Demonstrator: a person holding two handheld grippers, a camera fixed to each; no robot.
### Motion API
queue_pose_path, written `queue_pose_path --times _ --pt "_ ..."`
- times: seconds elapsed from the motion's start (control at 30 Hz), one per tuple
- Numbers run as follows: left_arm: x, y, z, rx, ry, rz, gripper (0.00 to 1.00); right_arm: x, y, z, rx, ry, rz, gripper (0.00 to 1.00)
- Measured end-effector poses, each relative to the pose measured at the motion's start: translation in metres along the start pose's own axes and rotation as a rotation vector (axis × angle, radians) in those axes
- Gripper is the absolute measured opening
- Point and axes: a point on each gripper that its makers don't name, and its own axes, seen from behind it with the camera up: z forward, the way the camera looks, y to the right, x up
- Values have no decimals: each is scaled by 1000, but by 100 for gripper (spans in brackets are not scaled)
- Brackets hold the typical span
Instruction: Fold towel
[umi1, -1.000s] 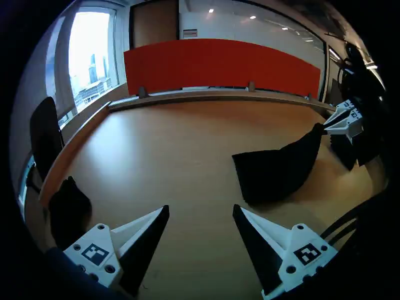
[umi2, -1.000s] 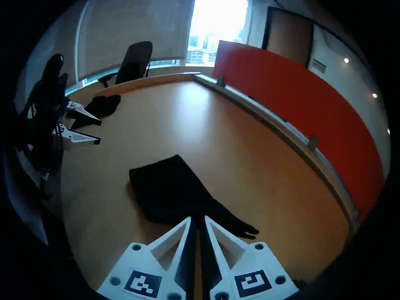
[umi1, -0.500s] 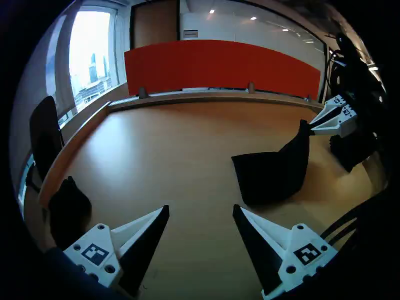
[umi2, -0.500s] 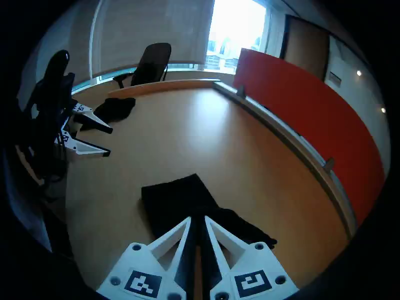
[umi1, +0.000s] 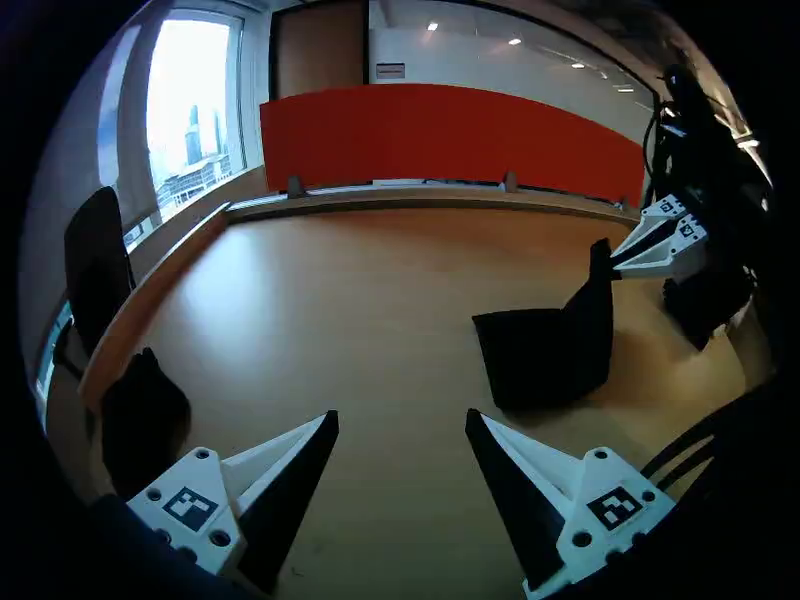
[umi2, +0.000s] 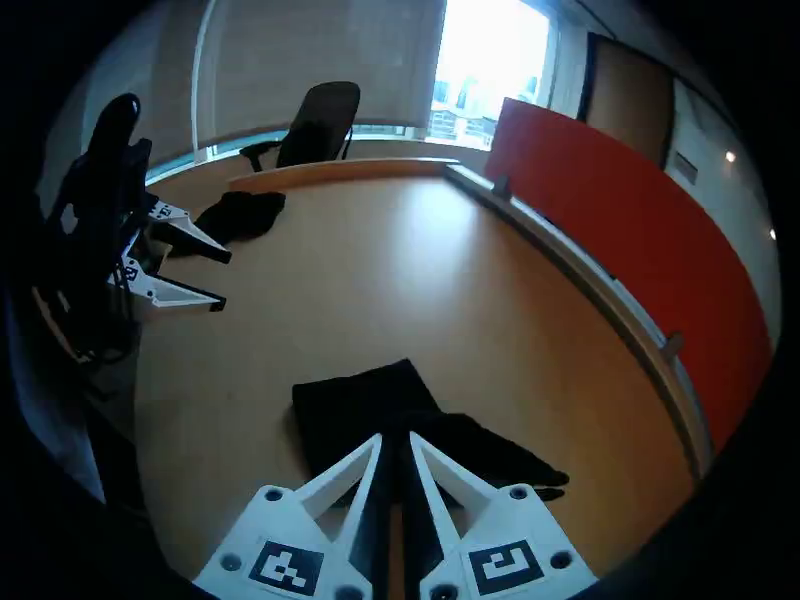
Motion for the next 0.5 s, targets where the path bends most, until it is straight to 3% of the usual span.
queue_pose_path --times 0.27,0.5 --pt "-9 -5 -12 15 3 -27 94 1 -23 31 73 -29 -24 4" --pt "-23 -12 -22 32 -7 -47 94 -10 -48 68 134 -62 -5 4"
